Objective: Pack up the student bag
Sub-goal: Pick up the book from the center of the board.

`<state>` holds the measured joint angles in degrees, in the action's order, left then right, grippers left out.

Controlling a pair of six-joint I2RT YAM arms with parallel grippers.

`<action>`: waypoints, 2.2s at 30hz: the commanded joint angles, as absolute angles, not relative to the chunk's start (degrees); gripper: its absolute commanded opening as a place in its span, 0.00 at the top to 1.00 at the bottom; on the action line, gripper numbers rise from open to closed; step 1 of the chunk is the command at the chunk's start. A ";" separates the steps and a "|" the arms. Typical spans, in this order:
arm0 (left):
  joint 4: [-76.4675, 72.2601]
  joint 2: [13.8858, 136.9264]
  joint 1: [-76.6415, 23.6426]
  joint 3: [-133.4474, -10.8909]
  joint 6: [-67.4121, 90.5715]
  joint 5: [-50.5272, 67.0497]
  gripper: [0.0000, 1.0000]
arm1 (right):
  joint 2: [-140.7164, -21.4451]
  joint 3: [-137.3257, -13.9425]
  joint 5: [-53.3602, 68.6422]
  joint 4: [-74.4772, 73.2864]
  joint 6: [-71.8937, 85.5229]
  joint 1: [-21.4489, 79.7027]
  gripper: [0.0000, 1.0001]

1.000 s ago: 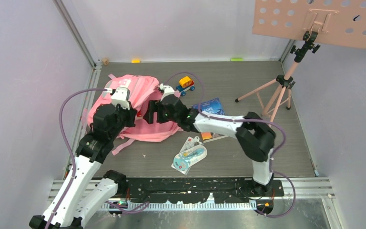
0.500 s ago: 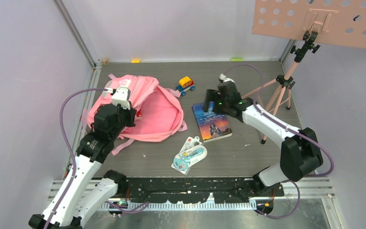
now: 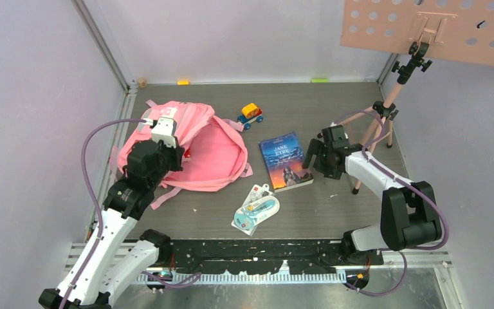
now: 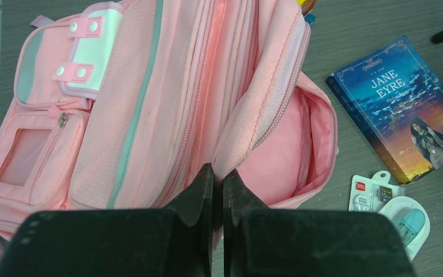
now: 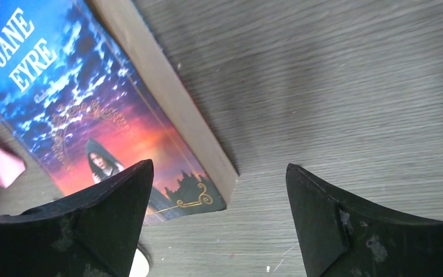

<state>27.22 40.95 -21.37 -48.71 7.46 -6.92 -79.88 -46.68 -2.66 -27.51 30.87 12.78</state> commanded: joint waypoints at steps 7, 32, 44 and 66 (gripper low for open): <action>22.83 40.00 -21.23 -50.54 6.77 -8.27 1.00 | -80.95 -44.59 10.90 -22.35 33.56 12.74 0.15; 22.37 41.52 -21.27 -50.92 5.98 -2.26 1.00 | -83.94 -42.75 14.34 -17.16 37.09 13.01 0.97; 24.37 42.17 -21.27 -55.29 19.36 8.84 0.05 | -64.29 -45.10 13.65 -14.62 43.41 12.99 1.00; -24.74 61.50 -31.97 -38.21 69.73 19.29 0.04 | -54.16 -50.85 13.80 10.34 51.11 16.15 0.99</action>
